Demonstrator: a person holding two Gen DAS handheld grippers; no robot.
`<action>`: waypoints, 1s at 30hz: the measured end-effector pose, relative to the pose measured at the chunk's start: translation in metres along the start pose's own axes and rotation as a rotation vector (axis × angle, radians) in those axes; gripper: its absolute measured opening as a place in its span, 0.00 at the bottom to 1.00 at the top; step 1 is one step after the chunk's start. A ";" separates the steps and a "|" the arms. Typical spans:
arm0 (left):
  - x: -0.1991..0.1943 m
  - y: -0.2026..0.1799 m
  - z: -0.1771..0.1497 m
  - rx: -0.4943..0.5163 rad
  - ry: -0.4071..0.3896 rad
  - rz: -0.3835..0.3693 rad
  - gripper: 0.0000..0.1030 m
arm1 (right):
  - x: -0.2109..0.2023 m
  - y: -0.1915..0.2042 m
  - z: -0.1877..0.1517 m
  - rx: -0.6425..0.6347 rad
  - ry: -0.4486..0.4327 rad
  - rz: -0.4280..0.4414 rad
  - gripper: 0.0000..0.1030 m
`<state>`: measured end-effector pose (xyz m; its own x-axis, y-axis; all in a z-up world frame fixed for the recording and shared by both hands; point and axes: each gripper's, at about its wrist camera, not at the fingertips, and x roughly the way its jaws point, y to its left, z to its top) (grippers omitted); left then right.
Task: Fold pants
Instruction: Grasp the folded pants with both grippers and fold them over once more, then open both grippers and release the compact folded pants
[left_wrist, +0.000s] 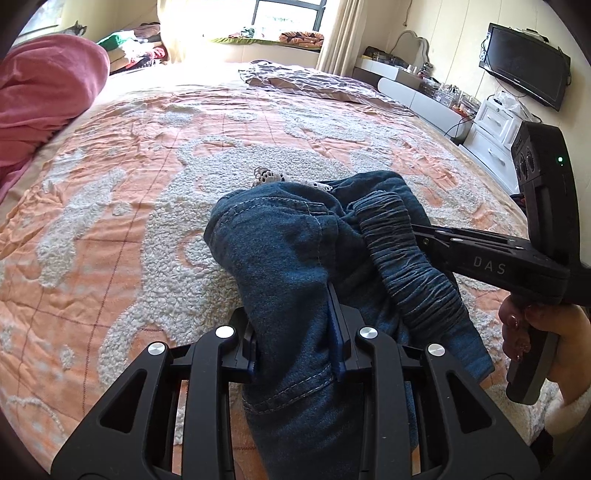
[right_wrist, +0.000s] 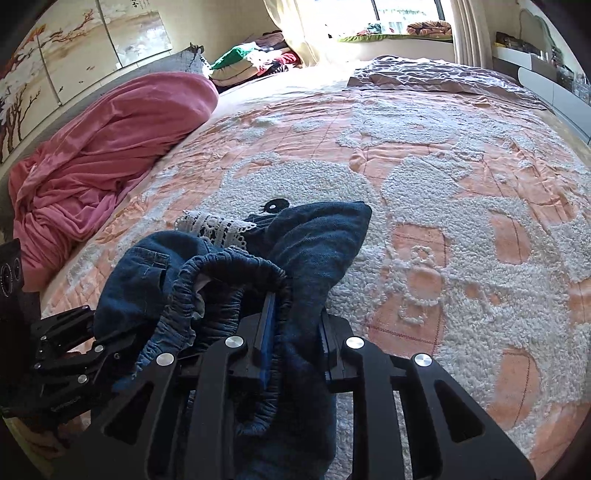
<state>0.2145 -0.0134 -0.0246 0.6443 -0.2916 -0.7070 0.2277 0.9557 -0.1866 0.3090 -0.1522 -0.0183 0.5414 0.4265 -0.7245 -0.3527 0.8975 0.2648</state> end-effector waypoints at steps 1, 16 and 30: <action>0.000 0.000 0.000 0.000 -0.001 0.000 0.20 | 0.002 -0.001 -0.001 0.002 0.009 -0.019 0.22; 0.000 0.003 -0.003 -0.011 0.004 0.009 0.33 | 0.007 -0.016 -0.011 0.030 0.057 -0.179 0.79; -0.009 0.011 -0.009 -0.026 0.011 0.043 0.65 | -0.016 -0.021 -0.021 0.099 0.053 -0.137 0.84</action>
<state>0.2051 0.0003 -0.0265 0.6452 -0.2495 -0.7221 0.1808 0.9682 -0.1731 0.2918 -0.1806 -0.0260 0.5372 0.2952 -0.7901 -0.2003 0.9546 0.2205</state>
